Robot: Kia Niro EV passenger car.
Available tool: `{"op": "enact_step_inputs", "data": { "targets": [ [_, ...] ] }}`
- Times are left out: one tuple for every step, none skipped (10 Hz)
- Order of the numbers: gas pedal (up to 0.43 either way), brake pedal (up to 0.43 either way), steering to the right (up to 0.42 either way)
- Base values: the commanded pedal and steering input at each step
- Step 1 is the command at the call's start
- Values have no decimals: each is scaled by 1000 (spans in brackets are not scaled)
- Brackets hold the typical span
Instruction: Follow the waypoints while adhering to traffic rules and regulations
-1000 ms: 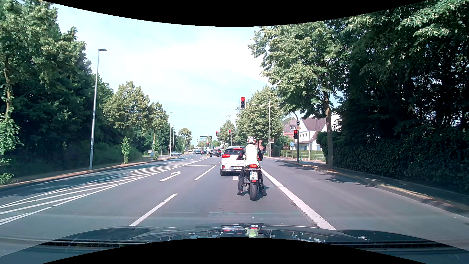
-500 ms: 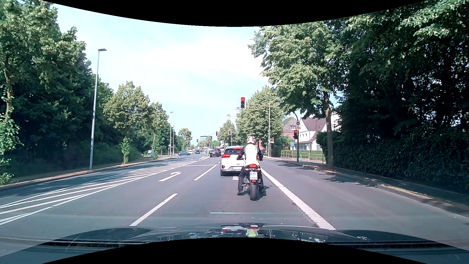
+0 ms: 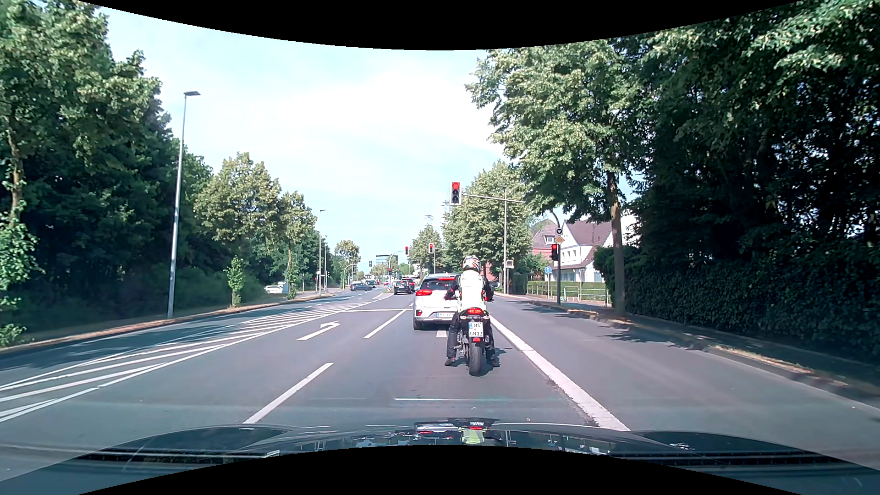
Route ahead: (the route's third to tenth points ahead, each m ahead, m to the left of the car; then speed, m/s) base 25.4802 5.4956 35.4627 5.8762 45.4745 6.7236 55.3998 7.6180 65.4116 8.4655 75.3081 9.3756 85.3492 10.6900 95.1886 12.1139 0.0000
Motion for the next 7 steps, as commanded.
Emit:
{"op": "enact_step_inputs", "data": {
  "targets": [
    [0, 0, -7],
    [0, 0, -7],
    [0, 0, -7],
    [0, 0, -7],
    [0, 0, -7],
    [0, 0, -7],
    [0, 0, -7]
  ]
}}
